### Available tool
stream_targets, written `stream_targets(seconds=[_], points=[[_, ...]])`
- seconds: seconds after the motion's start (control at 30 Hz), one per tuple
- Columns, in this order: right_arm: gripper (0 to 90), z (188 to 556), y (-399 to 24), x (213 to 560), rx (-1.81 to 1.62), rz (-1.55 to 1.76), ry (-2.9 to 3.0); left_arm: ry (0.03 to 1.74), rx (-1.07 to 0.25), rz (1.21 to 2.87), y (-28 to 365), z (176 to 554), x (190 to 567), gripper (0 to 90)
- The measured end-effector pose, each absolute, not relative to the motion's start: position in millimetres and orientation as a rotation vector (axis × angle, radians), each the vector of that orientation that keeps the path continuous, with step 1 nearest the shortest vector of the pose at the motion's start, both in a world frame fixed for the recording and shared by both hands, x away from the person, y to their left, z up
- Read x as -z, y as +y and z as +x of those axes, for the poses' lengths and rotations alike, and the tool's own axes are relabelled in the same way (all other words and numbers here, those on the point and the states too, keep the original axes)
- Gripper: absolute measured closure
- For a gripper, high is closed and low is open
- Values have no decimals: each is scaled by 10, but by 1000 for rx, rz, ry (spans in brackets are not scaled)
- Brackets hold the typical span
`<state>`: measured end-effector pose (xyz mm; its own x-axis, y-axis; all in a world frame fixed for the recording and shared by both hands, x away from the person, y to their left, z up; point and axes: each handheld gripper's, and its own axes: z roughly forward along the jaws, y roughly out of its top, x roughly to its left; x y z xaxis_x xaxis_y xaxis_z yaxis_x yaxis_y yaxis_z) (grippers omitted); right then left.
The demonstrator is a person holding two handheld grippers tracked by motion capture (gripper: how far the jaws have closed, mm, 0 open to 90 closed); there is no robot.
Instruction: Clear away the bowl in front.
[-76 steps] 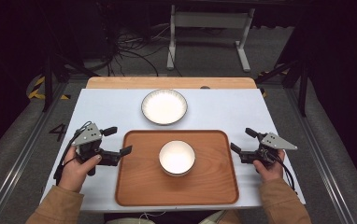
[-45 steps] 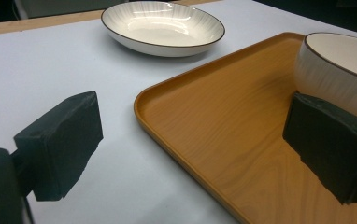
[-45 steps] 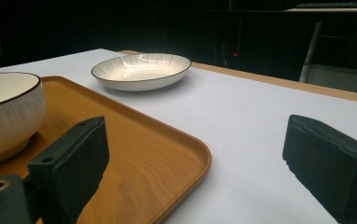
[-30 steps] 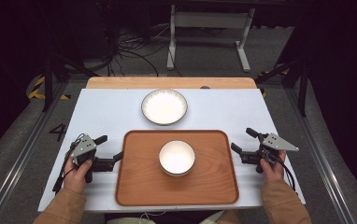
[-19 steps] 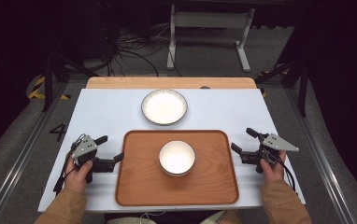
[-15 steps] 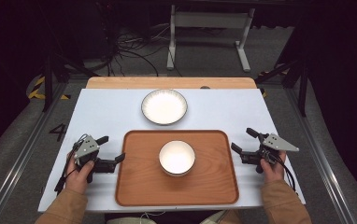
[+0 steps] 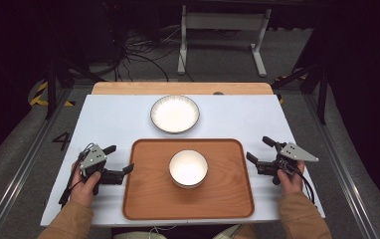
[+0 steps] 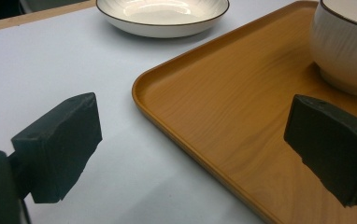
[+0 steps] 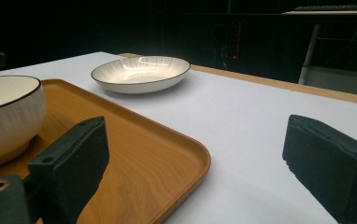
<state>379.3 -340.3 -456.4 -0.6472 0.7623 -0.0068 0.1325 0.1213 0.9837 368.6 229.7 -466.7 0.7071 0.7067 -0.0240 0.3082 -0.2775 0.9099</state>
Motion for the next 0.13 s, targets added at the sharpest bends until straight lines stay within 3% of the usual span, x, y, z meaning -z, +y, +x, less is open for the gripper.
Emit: stream_targets(seconds=[0.13], points=[[76, 3792, -3405, 4565, -1564, 865, 1877, 790, -478, 1869, 2298, 3684, 4667, 50]])
